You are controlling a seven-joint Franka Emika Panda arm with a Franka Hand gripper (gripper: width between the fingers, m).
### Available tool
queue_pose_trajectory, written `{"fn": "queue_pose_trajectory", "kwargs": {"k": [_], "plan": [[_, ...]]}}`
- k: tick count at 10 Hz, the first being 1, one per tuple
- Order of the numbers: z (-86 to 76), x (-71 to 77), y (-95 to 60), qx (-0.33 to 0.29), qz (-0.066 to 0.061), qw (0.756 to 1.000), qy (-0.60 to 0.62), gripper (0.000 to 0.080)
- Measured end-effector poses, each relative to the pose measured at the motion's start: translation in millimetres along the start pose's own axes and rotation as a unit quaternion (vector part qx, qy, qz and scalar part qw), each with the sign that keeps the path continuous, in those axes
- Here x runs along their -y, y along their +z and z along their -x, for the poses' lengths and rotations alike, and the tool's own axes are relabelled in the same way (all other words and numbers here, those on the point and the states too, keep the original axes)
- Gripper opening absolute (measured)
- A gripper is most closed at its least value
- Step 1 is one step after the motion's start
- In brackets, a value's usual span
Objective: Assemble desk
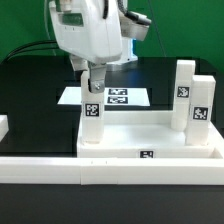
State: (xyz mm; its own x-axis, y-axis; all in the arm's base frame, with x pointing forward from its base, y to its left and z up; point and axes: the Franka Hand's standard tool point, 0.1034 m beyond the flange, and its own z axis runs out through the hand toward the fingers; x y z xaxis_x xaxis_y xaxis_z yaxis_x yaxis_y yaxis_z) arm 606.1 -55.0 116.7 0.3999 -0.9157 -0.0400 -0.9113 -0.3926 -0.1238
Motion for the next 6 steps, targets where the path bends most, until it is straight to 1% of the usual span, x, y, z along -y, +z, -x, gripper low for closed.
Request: {"fn": "queue_pose_trajectory", "kwargs": {"k": [2, 3, 4, 5, 6], "plan": [[0.5, 0.2, 0.1, 0.0, 0.0, 0.998, -0.07, 0.0648], [3.2, 1.0, 0.7, -0.005, 0.008, 0.991, -0.136, 0.0648], [7.6, 2.8, 2.0, -0.008, 0.016, 0.977, -0.212, 0.0648], [9.5, 6.3, 3.1, -0.006, 0.022, 0.963, -0.267, 0.0648], [9.8, 9.2, 3.2, -0.004, 0.029, 0.945, -0.326, 0.0648]]}}
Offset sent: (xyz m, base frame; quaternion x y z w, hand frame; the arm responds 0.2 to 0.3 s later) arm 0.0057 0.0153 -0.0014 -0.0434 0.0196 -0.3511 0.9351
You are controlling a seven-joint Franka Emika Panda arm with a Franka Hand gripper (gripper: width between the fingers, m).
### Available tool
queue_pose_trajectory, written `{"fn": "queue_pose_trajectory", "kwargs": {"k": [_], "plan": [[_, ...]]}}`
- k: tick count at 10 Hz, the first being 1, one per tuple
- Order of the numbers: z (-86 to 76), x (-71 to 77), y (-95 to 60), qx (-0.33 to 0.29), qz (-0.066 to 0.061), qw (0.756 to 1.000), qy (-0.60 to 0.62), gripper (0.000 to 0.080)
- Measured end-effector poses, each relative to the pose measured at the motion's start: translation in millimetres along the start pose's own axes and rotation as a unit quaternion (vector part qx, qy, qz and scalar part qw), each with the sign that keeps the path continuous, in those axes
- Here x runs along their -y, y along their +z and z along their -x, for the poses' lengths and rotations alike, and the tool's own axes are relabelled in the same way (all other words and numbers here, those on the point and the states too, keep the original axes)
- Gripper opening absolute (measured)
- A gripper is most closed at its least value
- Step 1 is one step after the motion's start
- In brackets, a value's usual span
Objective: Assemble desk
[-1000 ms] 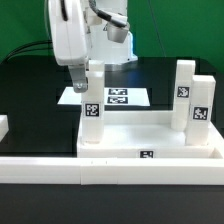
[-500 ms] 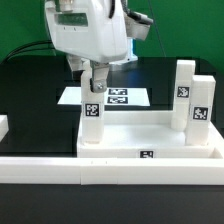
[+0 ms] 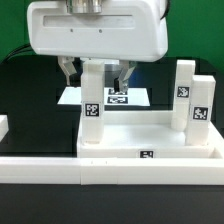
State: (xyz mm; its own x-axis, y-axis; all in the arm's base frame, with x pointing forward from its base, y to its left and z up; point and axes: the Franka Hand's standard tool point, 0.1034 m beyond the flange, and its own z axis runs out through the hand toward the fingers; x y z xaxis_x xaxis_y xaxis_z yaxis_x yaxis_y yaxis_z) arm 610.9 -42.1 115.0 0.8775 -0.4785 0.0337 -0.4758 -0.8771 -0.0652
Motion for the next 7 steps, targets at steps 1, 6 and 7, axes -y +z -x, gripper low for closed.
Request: {"fn": "queue_pose_trajectory", "kwargs": {"k": [1, 6, 7], "plan": [[0.5, 1.8, 0.9, 0.0, 0.003, 0.999, -0.037, 0.0648], [-1.0, 0.4, 2.0, -0.004, 0.013, 0.975, -0.222, 0.0511], [-1.2, 0.0, 2.0, -0.004, 0.013, 0.975, -0.22, 0.0511]]}}
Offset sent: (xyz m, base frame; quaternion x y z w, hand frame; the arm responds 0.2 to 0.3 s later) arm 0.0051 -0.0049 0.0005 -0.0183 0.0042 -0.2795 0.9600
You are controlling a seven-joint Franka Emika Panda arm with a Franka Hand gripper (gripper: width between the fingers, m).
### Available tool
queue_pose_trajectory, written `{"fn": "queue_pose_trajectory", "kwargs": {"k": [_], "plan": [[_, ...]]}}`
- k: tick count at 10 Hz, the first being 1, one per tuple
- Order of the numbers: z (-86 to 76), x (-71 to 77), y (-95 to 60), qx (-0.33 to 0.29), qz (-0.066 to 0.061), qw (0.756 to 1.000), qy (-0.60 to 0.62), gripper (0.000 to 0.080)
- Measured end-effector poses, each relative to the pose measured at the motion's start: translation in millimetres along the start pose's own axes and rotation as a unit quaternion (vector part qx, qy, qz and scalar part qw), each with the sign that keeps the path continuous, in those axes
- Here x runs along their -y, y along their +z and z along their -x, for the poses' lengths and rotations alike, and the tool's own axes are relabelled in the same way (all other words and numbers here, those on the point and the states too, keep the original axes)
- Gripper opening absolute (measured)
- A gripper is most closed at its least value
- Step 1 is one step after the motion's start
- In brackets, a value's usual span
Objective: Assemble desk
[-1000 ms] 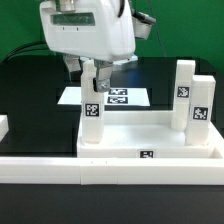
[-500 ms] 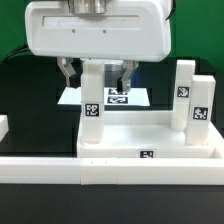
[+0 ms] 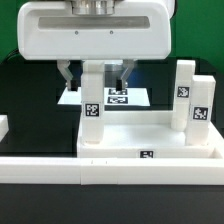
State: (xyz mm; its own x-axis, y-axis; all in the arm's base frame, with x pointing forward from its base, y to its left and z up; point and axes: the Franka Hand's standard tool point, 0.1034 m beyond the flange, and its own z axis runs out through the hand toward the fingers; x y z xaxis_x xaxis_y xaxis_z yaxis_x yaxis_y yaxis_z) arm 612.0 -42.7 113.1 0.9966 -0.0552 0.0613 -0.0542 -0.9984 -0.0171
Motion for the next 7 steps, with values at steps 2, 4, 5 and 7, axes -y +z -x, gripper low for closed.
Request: {"fn": "queue_pose_trajectory", "kwargs": {"k": [2, 4, 5, 7], "plan": [[-0.1, -1.3, 0.0, 0.0, 0.001, 1.0, 0.0, 0.0287], [0.0, -1.7, 0.1, 0.0, 0.001, 1.0, 0.001, 0.0287], [0.0, -1.7, 0.1, 0.0, 0.001, 1.0, 0.003, 0.0287], [0.3, -2.4, 0.3, 0.0, 0.0, 0.999, 0.044, 0.0287]]}}
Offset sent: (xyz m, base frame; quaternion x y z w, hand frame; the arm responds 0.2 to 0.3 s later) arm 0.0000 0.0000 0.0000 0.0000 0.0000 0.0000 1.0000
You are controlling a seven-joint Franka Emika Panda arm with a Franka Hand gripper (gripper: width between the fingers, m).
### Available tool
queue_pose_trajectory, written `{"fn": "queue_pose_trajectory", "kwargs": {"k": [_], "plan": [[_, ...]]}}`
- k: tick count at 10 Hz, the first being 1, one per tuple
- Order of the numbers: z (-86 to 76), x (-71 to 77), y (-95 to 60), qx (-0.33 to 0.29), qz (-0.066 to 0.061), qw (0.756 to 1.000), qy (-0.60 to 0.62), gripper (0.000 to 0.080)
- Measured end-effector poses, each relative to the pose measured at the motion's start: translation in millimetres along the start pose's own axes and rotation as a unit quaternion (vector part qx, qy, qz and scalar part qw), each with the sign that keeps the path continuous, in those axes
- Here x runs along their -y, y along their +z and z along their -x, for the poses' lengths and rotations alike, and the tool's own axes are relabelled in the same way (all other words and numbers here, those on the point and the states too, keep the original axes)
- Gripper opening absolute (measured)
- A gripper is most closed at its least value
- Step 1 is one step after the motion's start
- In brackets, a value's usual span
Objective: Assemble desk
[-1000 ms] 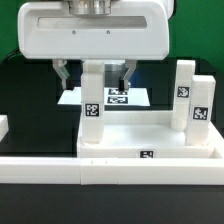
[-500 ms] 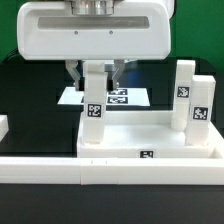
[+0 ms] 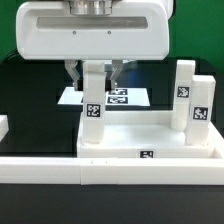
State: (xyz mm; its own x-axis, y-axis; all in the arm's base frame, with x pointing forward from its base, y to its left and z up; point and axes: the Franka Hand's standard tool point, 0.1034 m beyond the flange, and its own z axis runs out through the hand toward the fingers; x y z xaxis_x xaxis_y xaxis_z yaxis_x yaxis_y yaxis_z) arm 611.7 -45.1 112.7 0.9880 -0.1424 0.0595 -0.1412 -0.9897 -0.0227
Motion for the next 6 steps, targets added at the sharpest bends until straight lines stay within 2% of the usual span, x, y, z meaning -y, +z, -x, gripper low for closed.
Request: {"fn": "queue_pose_trajectory", "kwargs": {"k": [3, 6], "plan": [[-0.6, -1.5, 0.5, -0.009, 0.0, 0.984, 0.18, 0.0288], [3.6, -0.5, 0.8, 0.003, 0.002, 0.929, 0.371, 0.0288]]}}
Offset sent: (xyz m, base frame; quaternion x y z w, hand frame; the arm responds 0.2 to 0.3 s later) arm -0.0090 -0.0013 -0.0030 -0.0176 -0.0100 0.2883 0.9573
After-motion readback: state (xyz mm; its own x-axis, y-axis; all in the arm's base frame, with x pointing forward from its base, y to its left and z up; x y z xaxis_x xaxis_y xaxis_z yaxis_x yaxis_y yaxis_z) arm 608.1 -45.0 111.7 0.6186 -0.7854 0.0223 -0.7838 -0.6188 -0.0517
